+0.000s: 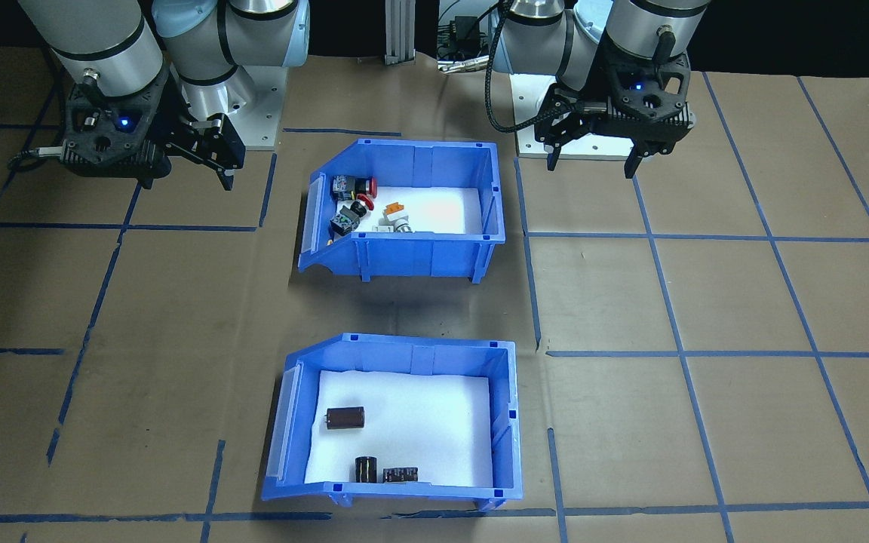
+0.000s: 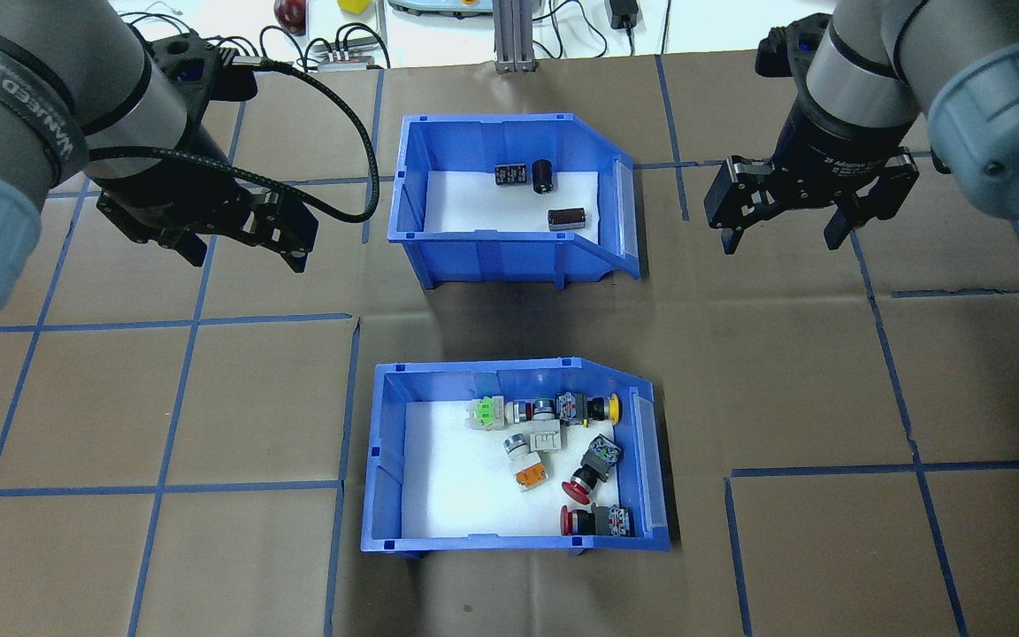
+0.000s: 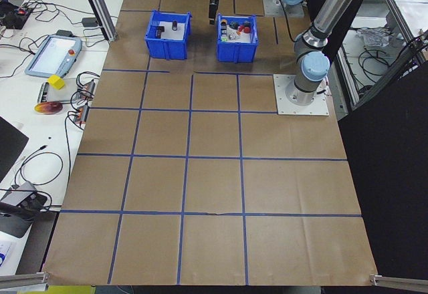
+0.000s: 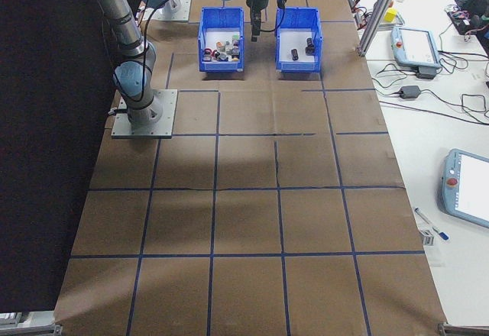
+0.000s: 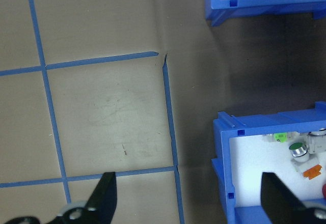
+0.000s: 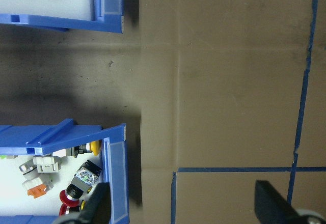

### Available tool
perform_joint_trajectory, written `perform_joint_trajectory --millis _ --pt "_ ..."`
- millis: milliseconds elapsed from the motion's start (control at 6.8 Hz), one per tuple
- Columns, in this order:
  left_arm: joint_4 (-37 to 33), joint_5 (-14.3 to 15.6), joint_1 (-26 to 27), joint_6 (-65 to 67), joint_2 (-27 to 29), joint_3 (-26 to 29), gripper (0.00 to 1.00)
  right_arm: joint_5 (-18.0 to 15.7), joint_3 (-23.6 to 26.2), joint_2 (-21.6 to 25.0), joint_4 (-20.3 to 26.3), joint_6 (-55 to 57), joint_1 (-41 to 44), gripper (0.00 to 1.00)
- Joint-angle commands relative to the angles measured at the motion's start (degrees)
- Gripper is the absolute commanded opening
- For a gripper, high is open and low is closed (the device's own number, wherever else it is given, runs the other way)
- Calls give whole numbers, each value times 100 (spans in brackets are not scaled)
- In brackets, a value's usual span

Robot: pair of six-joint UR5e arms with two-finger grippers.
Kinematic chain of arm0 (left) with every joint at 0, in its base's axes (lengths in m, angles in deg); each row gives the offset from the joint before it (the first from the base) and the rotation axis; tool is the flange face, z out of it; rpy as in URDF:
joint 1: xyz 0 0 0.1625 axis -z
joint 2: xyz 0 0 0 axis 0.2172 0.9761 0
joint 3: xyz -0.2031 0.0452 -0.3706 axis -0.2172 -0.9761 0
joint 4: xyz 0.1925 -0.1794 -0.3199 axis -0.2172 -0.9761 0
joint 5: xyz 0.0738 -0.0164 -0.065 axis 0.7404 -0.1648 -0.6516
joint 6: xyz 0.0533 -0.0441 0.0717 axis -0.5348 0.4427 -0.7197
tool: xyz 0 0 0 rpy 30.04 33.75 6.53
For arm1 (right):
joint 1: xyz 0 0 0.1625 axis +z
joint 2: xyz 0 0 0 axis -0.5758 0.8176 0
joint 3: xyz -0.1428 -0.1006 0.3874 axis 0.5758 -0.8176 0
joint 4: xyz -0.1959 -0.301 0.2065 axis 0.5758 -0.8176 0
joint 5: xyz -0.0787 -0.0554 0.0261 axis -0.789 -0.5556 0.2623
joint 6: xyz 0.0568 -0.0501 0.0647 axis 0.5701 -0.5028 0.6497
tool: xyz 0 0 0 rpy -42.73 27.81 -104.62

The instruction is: Place button box in front

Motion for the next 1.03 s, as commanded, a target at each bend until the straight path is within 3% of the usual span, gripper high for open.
perform_joint_trajectory --millis 0,882 --pt "37 -38 -53 402 -79 -16 100 0 0 0 -35 -41 -7 100" --pt "19 23 33 3562 -132 -332 100 -9 -96 -18 53 -24 28 100"
